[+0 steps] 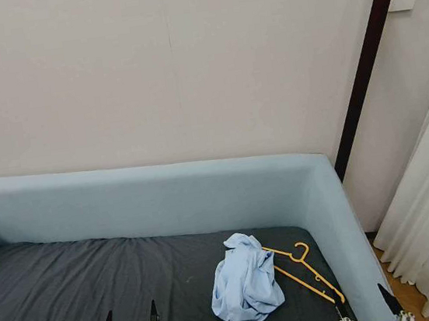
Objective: Pick up the clothes from the sofa and hang them on the clothes hanger.
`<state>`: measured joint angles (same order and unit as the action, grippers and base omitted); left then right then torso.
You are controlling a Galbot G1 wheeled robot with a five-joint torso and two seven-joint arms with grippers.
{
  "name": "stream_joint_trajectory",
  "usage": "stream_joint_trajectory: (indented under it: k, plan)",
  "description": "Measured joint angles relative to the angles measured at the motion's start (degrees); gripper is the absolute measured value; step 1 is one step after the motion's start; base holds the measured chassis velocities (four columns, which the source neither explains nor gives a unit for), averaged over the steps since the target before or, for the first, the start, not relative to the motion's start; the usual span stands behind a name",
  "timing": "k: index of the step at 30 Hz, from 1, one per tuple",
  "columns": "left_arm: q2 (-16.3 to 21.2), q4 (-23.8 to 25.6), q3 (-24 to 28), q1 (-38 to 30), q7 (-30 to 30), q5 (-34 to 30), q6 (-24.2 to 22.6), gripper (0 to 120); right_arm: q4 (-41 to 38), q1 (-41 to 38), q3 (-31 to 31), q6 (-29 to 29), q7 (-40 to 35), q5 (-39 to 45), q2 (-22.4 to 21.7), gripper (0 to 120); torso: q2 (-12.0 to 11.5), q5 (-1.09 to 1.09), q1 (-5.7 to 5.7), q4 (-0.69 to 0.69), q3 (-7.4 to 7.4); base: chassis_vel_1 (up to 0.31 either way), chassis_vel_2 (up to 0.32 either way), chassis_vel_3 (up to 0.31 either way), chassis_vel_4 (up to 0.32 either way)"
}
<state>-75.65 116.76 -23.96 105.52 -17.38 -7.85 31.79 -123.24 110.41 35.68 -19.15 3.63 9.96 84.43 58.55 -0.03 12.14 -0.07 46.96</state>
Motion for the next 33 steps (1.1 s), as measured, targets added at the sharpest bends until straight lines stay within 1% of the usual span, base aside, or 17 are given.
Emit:
stream_joint_trajectory:
  k: [5,6,9,11,12,13,15,16,20,21,24,26,27,29,30,32,33]
  plan:
    - [0.0,-0.8,-0.1,0.3,-0.1,0.0,0.2,100,0.8,-1.1,-2.0,3.5,-1.3,2.1,-3.1,100,0.0,0.00,0.00,0.00,0.00,0.000,0.000,0.000,0.000]
    - [0.0,-0.8,-0.1,0.3,-0.1,0.0,0.2,100,0.8,-1.1,-2.0,3.5,-1.3,2.1,-3.1,100,0.0,0.00,0.00,0.00,0.00,0.000,0.000,0.000,0.000]
    - [-0.2,-1.1,-0.2,0.6,-0.1,0.0,0.4,100,0.8,-2.5,-3.3,7.1,-2.2,5.3,-6.6,100,0.0,0.01,0.00,0.00,0.00,0.000,0.000,0.000,0.000]
    - [-0.3,-1.7,0.0,0.9,-0.1,0.4,0.9,100,0.8,-4.0,-4.1,10.7,-3.1,8.8,-10.1,100,0.0,0.01,0.00,0.00,0.00,0.000,0.000,0.000,0.000]
    - [-0.3,-1.7,0.0,0.9,-0.1,0.4,0.9,100,0.8,-4.0,-4.1,10.7,-3.1,8.8,-10.1,100,0.0,0.01,0.00,0.00,0.00,0.000,0.000,0.000,0.000]
    - [-0.3,-1.9,0.1,0.9,0.0,0.5,1.1,99,0.9,-4.6,-4.2,11.7,-3.4,10.0,-11.1,100,0.0,0.01,0.00,0.00,0.00,0.000,0.000,0.000,0.000]
    - [-0.3,-2.8,0.6,0.8,0.2,0.7,1.3,99,1.7,-7.2,-4.5,15.7,-4.2,14.7,-15.3,100,0.0,0.02,0.00,0.01,0.00,0.000,0.000,0.000,0.000]
    - [-0.3,-2.8,0.6,0.8,0.2,0.7,1.3,99,1.7,-7.2,-4.5,15.7,-4.2,14.7,-15.3,100,0.0,0.02,0.00,0.01,0.00,0.000,0.000,0.000,0.000]
    - [0.5,-4.5,1.7,-0.1,0.5,0.6,1.3,99,3.5,-13.5,-5.2,23.3,-5.1,23.9,-22.2,100,0.0,0.01,0.00,-0.03,0.00,0.000,0.000,0.000,0.000]
    - [0.5,-4.5,1.7,-0.1,0.5,0.6,1.3,99,3.5,-13.5,-5.2,23.3,-5.1,23.9,-22.2,100,0.0,0.01,0.00,-0.03,0.00,0.000,0.000,0.000,0.000]
    - [1.0,-5.0,1.9,-0.3,0.7,0.0,1.3,99,5.2,-19.9,-6.6,28.6,-6.2,28.6,-27.0,100,0.0,0.02,0.00,0.08,0.01,0.000,0.000,0.000,0.000]
    - [1.5,-5.4,2.3,-0.8,0.9,-0.4,1.1,99,6.3,-23.3,-7.8,32.4,-7.6,32.7,-29.8,100,0.0,0.01,0.01,-0.04,0.01,0.000,0.000,0.000,0.000]
    - [1.5,-5.4,2.3,-0.8,0.9,-0.4,1.1,99,6.3,-23.3,-7.8,32.4,-7.6,32.7,-29.8,100,0.0,0.01,0.01,-0.04,0.01,0.000,0.000,0.000,0.000]
    - [1.5,-5.7,2.2,-0.5,0.9,-0.6,1.2,99,8.3,-27.7,-10.9,34.7,-8.4,35.9,-32.3,100,0.0,0.00,0.00,-0.04,0.01,0.000,0.000,0.000,0.000]
    - [1.5,-5.7,2.0,-0.3,0.9,-0.6,1.4,99,9.4,-29.7,-12.7,35.5,-8.8,37.2,-33.3,100,0.0,0.01,0.00,-0.01,0.01,0.000,0.000,0.000,0.000]
    - [1.4,-5.8,1.7,0.0,1.0,-0.6,1.8,98,12.9,-36.8,-18.7,37.9,-10.1,41.4,-35.5,100,0.0,0.01,0.01,0.02,0.01,0.000,0.000,0.000,0.000]
    - [1.4,-5.8,1.7,0.0,1.0,-0.6,1.8,98,12.9,-36.8,-18.7,37.9,-10.1,41.4,-35.5,100,0.0,0.01,0.01,0.02,0.01,0.000,0.000,0.000,0.000]
